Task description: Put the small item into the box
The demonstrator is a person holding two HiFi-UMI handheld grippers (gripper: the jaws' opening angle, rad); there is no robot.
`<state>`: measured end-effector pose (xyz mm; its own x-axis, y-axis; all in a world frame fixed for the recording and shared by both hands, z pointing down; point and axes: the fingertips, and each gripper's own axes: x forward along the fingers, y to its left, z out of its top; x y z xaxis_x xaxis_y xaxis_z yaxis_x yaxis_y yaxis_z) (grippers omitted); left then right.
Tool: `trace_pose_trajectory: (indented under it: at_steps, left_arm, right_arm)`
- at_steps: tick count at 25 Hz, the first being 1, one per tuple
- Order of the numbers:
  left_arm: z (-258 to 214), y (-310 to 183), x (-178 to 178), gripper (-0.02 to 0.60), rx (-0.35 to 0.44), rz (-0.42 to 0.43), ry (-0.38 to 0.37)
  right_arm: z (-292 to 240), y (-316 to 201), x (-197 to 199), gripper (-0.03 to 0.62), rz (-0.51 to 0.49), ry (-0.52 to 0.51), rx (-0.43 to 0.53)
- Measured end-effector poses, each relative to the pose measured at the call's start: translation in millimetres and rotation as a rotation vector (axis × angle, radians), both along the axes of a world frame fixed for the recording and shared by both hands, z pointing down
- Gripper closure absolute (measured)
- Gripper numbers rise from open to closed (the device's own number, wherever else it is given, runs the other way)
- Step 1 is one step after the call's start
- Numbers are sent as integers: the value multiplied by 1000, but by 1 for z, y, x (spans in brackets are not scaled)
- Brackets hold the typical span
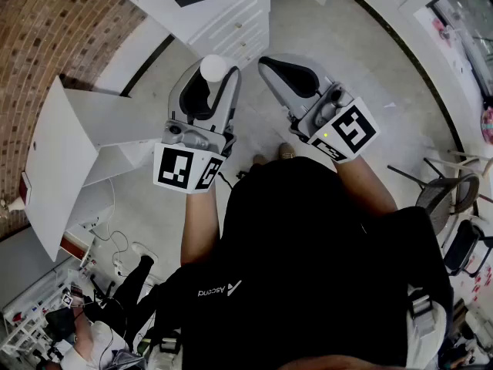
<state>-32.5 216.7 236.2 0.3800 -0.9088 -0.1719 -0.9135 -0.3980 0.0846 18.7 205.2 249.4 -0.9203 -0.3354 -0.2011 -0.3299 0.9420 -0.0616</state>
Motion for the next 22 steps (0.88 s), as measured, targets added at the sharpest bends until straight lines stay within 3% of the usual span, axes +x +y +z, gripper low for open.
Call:
trace_pose_trajectory:
  at_steps: [11,22]
  left_arm:
    - [2,-19,14,411,-13,-28,-10]
    - [3,-64,27,411,-10,-95,-42]
  right_arm:
    - [3,-18,16,594,-24,-7,-9]
    - [6,-66,47,592,-47,-11,-11]
